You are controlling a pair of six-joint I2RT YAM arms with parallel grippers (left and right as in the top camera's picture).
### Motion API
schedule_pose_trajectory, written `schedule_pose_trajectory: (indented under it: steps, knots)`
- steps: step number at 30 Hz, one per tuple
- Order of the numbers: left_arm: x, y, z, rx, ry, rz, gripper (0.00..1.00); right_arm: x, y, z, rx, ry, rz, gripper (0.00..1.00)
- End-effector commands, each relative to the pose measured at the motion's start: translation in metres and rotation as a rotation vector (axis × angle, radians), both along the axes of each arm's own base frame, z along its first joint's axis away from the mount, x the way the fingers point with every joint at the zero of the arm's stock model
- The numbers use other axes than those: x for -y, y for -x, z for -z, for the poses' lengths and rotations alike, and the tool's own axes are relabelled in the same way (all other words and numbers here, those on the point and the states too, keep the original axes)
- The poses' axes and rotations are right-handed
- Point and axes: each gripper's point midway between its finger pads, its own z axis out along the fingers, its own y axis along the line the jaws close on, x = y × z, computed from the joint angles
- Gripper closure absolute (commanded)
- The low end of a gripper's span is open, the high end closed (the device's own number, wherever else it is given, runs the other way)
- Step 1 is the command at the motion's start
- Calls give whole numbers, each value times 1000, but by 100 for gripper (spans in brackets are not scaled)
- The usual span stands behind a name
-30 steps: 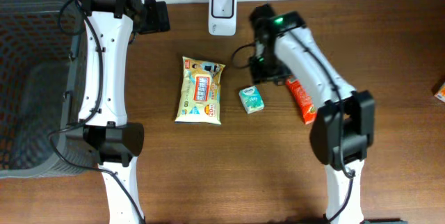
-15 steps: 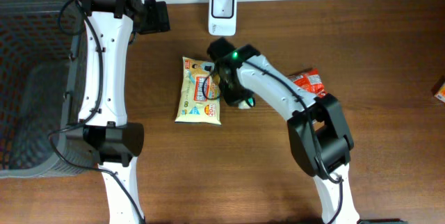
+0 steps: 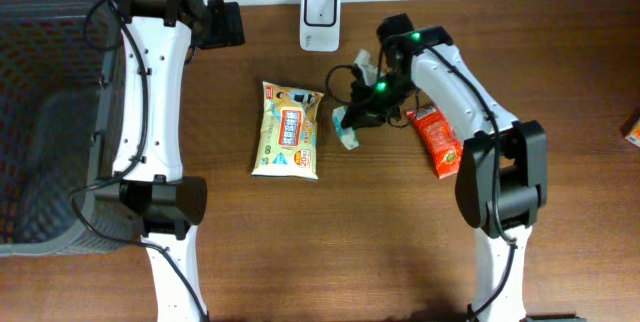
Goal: Scan the item barcode
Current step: 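Grasp the green Kleenex pack with the right gripper, then hold the green Kleenex pack up to the scanner with the right gripper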
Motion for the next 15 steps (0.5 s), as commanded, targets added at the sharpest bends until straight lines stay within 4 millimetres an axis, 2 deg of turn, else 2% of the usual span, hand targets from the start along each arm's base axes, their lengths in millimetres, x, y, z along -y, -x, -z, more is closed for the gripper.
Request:
schedule_pose_trajectory:
  steps: [1,3,4,5,6,7,8,9,11,13,14,15]
  knots:
    - [-1,0,0,2,-2,-11,1,3,-13,-4,37,-180,29,96]
    - [-1,0,0,2,-2,-11,1,-4,-13,1,30,-419,54,96]
    - [-1,0,0,2,-2,-11,1,1,-9,17,-15,-486,114,95]
    - [-1,0,0,2,-2,-11,1,8,-4,35,-63,-482,173,92]
    - [-1,0,0,2,-2,-11,1,19,0,54,-100,-441,233,86]
    - [-1,0,0,2,-2,-11,1,42,0,84,-108,-269,307,78]
    - [-1,0,0,2,-2,-11,1,84,0,106,-111,-40,372,70]
    - [-1,0,0,2,-2,-11,1,95,-3,99,-92,-5,344,60]
    - [-1,0,0,2,-2,-11,1,113,-15,62,-51,107,271,49]
    - [-1,0,0,2,-2,-11,1,101,-20,25,-8,114,181,47]
    - [-1,0,0,2,-2,-11,1,90,-20,22,3,112,156,48]
    - [-1,0,0,2,-2,-11,1,72,-14,28,1,111,115,57]
